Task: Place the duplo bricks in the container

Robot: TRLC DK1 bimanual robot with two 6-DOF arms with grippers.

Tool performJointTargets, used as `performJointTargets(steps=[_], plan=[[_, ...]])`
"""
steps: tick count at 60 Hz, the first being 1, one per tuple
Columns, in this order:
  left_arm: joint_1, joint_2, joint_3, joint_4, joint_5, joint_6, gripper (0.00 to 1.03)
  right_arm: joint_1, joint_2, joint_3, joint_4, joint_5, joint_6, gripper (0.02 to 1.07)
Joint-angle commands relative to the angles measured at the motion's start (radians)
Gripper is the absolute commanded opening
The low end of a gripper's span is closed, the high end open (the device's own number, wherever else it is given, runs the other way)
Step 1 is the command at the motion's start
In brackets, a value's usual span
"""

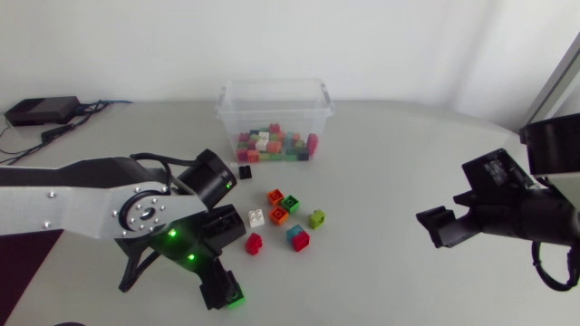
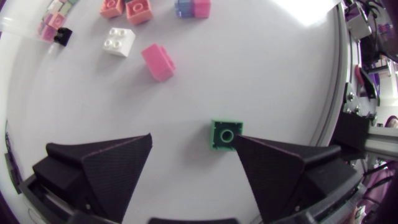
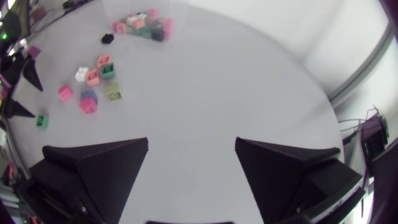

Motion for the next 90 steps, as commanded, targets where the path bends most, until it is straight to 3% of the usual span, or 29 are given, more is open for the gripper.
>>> performJointTargets(steps=[1, 28, 39, 61, 73, 90], plan=[[-0.018, 0.035, 0.02, -0.021, 0.013, 0.02, 0.91, 0.022, 0.067, 0.074, -0.07, 0.006, -0.096, 1.02], [-0.072, 0.164, 0.023, -0.022, 0.019, 0.026, 0.82, 0.117, 0.138, 0.094, -0.026, 0.0, -0.055, 0.97], [-0.047, 0.192, 0.023, 0.013, 0.062, 0.029, 0.51, 0.2, 0.15, 0.094, -0.001, 0.016, -0.009, 0.93], [-0.031, 0.184, 0.011, 0.059, 0.12, 0.043, 0.32, 0.33, 0.268, 0.123, 0.037, 0.059, 0.048, 0.93], [-0.017, 0.084, 0.017, 0.045, 0.12, 0.044, 0.32, 0.358, 0.368, 0.196, 0.036, 0.045, 0.057, 0.9], [0.097, -0.123, 0.065, 0.041, 0.119, 0.052, 0.32, 0.376, 0.649, 0.351, 0.028, -0.01, 0.061, 0.9]])
